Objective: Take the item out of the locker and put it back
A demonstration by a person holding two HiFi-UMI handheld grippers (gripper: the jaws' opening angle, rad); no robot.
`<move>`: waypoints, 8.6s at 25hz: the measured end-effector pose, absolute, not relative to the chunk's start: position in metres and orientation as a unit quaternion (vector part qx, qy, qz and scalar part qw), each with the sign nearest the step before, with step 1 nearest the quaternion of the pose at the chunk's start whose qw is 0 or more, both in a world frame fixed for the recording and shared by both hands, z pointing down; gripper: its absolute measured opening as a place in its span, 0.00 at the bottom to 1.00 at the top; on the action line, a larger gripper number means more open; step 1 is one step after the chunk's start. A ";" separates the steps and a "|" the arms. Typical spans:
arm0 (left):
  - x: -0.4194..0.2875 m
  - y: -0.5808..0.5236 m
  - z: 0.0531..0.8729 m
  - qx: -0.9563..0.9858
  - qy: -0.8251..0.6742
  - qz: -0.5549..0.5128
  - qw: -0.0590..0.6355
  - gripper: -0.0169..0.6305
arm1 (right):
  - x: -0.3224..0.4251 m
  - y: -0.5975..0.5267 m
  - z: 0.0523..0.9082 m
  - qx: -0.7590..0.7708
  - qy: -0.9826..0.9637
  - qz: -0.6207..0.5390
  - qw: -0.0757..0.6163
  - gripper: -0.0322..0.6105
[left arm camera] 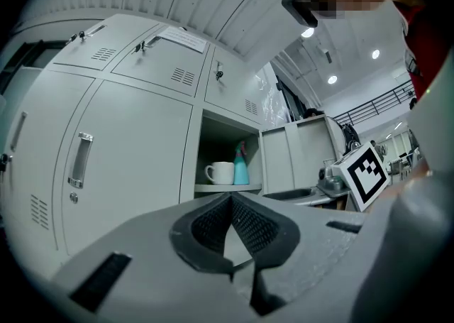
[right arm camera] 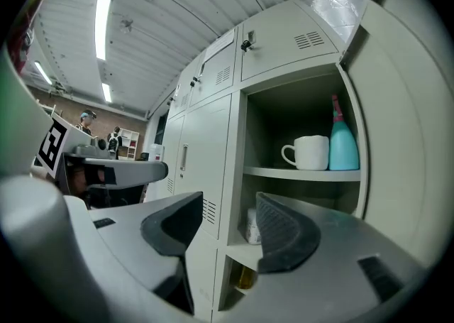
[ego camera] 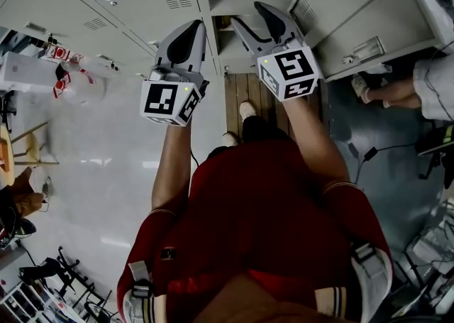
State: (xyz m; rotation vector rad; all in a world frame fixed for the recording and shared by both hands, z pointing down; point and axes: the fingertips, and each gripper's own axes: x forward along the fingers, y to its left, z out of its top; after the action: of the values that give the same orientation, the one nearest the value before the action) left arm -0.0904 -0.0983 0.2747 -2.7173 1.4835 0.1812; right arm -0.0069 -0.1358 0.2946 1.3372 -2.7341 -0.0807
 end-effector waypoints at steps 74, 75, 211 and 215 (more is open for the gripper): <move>-0.122 -0.221 0.324 -0.833 0.553 0.008 -0.010 0.04 | -0.062 -0.338 0.428 0.370 -0.909 0.031 0.189 0.44; -0.123 -0.221 0.324 -0.833 0.553 0.008 -0.010 0.04 | -0.062 -0.339 0.427 0.372 -0.908 0.032 0.189 0.43; -0.105 -0.189 0.499 -0.844 0.536 -0.029 0.014 0.04 | 0.009 -0.327 0.653 0.505 -0.840 0.100 0.174 0.36; -0.109 -0.189 0.514 -0.840 0.541 -0.052 0.000 0.04 | 0.009 -0.333 0.658 0.505 -0.839 0.102 0.176 0.36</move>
State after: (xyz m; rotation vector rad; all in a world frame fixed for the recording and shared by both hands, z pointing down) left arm -0.1090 -0.1891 0.5140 -2.6380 1.6997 -0.1619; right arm 0.0090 -0.3327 0.6583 1.4307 -2.3757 0.2888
